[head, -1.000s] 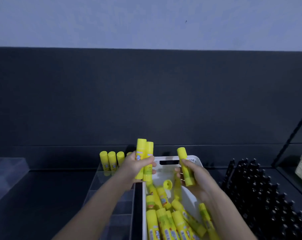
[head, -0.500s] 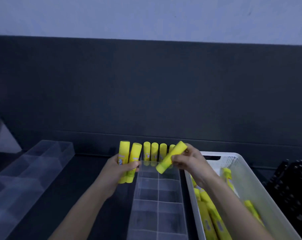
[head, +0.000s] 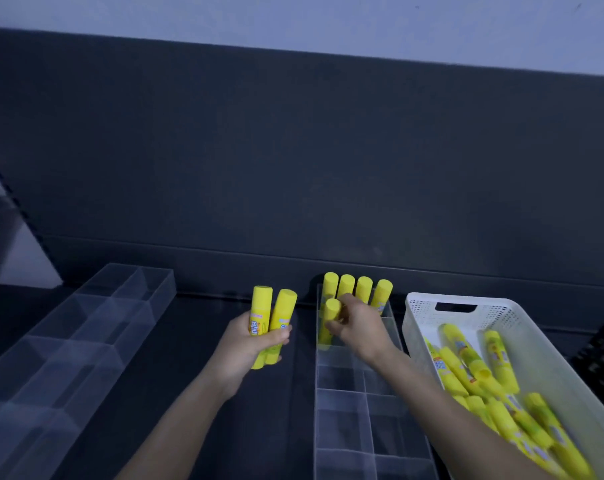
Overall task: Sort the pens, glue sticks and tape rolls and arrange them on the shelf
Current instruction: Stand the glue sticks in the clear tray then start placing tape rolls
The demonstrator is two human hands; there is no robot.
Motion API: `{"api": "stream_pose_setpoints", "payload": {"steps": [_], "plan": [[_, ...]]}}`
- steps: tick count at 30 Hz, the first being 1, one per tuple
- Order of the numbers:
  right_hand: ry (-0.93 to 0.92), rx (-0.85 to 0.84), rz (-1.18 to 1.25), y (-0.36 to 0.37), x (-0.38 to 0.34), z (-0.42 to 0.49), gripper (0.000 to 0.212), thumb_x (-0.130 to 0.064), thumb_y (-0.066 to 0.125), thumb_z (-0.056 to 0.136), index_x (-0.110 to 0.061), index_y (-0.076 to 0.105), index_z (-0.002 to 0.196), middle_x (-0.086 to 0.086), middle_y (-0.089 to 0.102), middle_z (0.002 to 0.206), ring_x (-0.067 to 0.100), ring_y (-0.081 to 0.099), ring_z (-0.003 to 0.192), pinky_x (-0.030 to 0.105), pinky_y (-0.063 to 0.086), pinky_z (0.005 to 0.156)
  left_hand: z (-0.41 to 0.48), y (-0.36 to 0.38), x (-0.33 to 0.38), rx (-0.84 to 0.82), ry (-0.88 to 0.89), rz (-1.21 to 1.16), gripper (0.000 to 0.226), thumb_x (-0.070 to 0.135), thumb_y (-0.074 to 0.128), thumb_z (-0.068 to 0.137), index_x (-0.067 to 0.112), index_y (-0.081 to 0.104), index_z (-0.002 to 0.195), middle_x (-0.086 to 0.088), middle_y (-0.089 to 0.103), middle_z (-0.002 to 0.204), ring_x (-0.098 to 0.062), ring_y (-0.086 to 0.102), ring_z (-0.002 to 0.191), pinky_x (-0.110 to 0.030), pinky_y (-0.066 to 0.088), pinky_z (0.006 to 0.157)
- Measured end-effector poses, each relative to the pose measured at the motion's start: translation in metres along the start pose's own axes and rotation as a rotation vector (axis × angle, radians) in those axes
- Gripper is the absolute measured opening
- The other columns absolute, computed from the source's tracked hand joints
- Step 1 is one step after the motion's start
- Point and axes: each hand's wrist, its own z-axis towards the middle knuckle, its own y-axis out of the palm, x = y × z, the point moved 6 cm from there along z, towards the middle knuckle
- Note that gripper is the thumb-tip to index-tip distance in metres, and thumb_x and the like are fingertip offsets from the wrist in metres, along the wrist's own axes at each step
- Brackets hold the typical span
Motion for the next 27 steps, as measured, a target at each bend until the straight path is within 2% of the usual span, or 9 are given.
{"api": "stream_pose_setpoints", "payload": {"steps": [4, 11, 13, 16, 18, 20, 22, 25, 27], "plan": [[-0.038, 0.033, -0.086, 0.004, -0.004, 0.000, 0.038, -0.020, 0.062, 0.084, -0.010, 0.054, 0.120, 0.015, 0.065, 0.105, 0.032, 0.059, 0.100, 0.035, 0.047, 0.080, 0.002, 0.003, -0.004, -0.012, -0.007, -0.027, 0.037, 0.017, 0.073, 0.056, 0.006, 0.062, 0.090, -0.011, 0.068, 0.087, -0.025, 0.063, 0.083, -0.043, 0.055, 0.075], [-0.025, 0.029, -0.032, 0.001, -0.002, -0.004, 0.037, -0.020, 0.065, 0.082, -0.009, 0.054, 0.116, 0.012, 0.067, 0.104, 0.029, 0.061, 0.096, 0.032, 0.047, 0.080, 0.002, 0.005, -0.003, 0.002, -0.006, -0.004, 0.030, 0.008, 0.080, 0.062, 0.006, 0.062, 0.086, -0.008, 0.068, 0.075, -0.027, 0.064, 0.078, -0.038, 0.054, 0.069], [-0.019, 0.036, 0.020, -0.006, -0.001, -0.007, 0.041, -0.020, 0.067, 0.082, -0.009, 0.055, 0.120, 0.008, 0.067, 0.108, 0.024, 0.061, 0.099, 0.029, 0.046, 0.084, 0.000, 0.008, -0.002, 0.001, -0.007, -0.005, 0.024, 0.003, 0.078, 0.069, 0.005, 0.062, 0.087, -0.006, 0.069, 0.072, -0.028, 0.064, 0.078, -0.043, 0.055, 0.074], [-0.047, 0.127, 0.156, -0.029, -0.008, -0.016, 0.023, -0.018, 0.067, 0.083, -0.009, 0.065, 0.104, 0.004, 0.068, 0.096, 0.011, 0.058, 0.081, 0.017, 0.043, 0.074, -0.001, 0.015, 0.001, -0.002, -0.003, 0.002, 0.017, 0.001, 0.073, 0.074, 0.003, 0.063, 0.088, -0.006, 0.070, 0.072, -0.027, 0.066, 0.079, -0.047, 0.055, 0.077], [-0.085, 0.079, 0.372, -0.038, -0.018, -0.025, 0.007, -0.016, 0.068, 0.083, -0.012, 0.067, 0.088, 0.001, 0.064, 0.081, 0.001, 0.051, 0.066, 0.009, 0.039, 0.064, -0.002, 0.024, 0.004, -0.023, 0.012, -0.001, 0.015, 0.000, 0.073, 0.074, 0.005, 0.064, 0.086, -0.006, 0.070, 0.073, -0.026, 0.067, 0.077, -0.046, 0.056, 0.075], [-0.121, -0.041, 0.510, -0.036, -0.028, -0.030, 0.005, -0.016, 0.068, 0.083, -0.013, 0.065, 0.079, -0.003, 0.057, 0.073, 0.001, 0.048, 0.064, 0.012, 0.040, 0.063, -0.003, 0.035, 0.007, -0.071, 0.032, -0.005, 0.013, 0.000, 0.071, 0.075, 0.008, 0.065, 0.083, -0.004, 0.071, 0.073, -0.022, 0.069, 0.074, -0.043, 0.056, 0.072], [-0.119, -0.107, 0.560, -0.032, -0.030, -0.032, 0.010, -0.015, 0.067, 0.083, -0.006, 0.065, 0.079, 0.003, 0.055, 0.073, 0.009, 0.048, 0.070, 0.021, 0.041, 0.067, -0.005, 0.047, 0.010, -0.130, 0.049, 0.005, 0.012, 0.001, 0.069, 0.077, 0.010, 0.066, 0.084, -0.003, 0.071, 0.076, -0.018, 0.069, 0.072, -0.037, 0.056, 0.065], [-0.089, -0.057, 0.636, -0.043, -0.023, -0.031, 0.009, -0.007, 0.066, 0.082, 0.001, 0.063, 0.080, 0.009, 0.054, 0.072, 0.012, 0.048, 0.067, 0.018, 0.040, 0.061, -0.005, 0.052, 0.010, -0.132, 0.042, 0.119, 0.006, 0.011, 0.067, 0.083, 0.014, 0.062, 0.086, -0.003, 0.069, 0.079, -0.015, 0.067, 0.073, -0.029, 0.054, 0.064], [-0.045, 0.048, 0.647, -0.061, -0.011, -0.030, 0.005, -0.003, 0.064, 0.083, -0.002, 0.062, 0.079, 0.007, 0.058, 0.067, 0.010, 0.051, 0.060, 0.017, 0.041, 0.057, -0.004, 0.043, 0.009, -0.053, 0.043, 0.221, 0.009, 0.017, 0.064, 0.086, 0.013, 0.057, 0.081, -0.001, 0.062, 0.068, -0.012, 0.061, 0.059, -0.027, 0.051, 0.057]]}}
